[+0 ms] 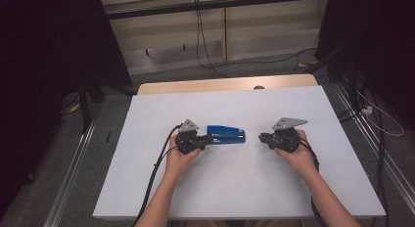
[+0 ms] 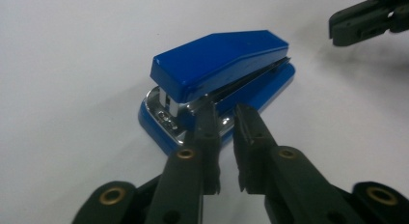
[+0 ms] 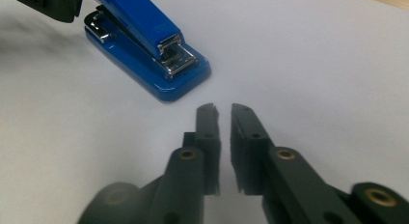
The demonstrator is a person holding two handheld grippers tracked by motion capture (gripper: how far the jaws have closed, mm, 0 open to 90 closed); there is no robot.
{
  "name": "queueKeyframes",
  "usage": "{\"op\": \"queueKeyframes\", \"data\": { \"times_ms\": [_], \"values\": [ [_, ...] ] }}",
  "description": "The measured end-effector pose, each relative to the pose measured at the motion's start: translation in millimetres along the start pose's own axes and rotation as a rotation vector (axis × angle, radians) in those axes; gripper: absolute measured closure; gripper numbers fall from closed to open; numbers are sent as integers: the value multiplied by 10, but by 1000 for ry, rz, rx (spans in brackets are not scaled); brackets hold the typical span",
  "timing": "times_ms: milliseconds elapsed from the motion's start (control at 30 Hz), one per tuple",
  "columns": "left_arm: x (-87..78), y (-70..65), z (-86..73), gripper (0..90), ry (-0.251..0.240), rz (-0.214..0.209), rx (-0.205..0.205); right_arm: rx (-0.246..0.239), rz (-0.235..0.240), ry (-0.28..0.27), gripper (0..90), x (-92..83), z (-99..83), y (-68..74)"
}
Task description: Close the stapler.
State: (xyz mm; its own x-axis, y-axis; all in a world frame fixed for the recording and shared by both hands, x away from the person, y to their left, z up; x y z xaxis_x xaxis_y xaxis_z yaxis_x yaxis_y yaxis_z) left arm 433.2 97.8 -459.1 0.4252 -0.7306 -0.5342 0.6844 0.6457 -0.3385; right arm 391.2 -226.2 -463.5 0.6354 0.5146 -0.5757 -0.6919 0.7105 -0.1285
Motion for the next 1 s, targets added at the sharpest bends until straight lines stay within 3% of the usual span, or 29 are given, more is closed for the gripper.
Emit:
{"op": "queueKeyframes", "data": {
  "times_ms": [100,167,300,600,867,1000],
  "values": [
    [-77,-6,14,674,-18,-15,-13,25,14,-13,708,-42,-15,44],
    [-130,-8,17,564,-23,0,-19,48,27,-22,641,-83,-20,80],
    [-241,-6,9,443,-38,9,-22,60,38,-36,544,-159,-20,148],
    [-397,-50,-13,307,-62,4,-9,69,18,-29,409,-305,-118,233],
    [-464,-50,-96,224,-37,7,-11,77,5,-31,319,-487,-229,270],
    [-514,-70,-120,206,-27,3,6,68,6,-25,311,-567,-279,305]
  ]
}}
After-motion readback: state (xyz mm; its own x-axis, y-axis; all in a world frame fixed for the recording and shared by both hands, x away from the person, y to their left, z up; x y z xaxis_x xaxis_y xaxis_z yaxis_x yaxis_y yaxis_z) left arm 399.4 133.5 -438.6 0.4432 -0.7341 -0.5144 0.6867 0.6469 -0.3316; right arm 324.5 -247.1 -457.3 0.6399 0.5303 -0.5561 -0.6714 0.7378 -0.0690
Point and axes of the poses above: each handheld gripper's, and its own axes: x roughly forward along the jaws, z roughly out of its top, y roughly to its left, the point moved 1 cm from there along x, roughly forward along the jaws, and after that the axes turned 11 degrees about -x, right-handed, at the moved point
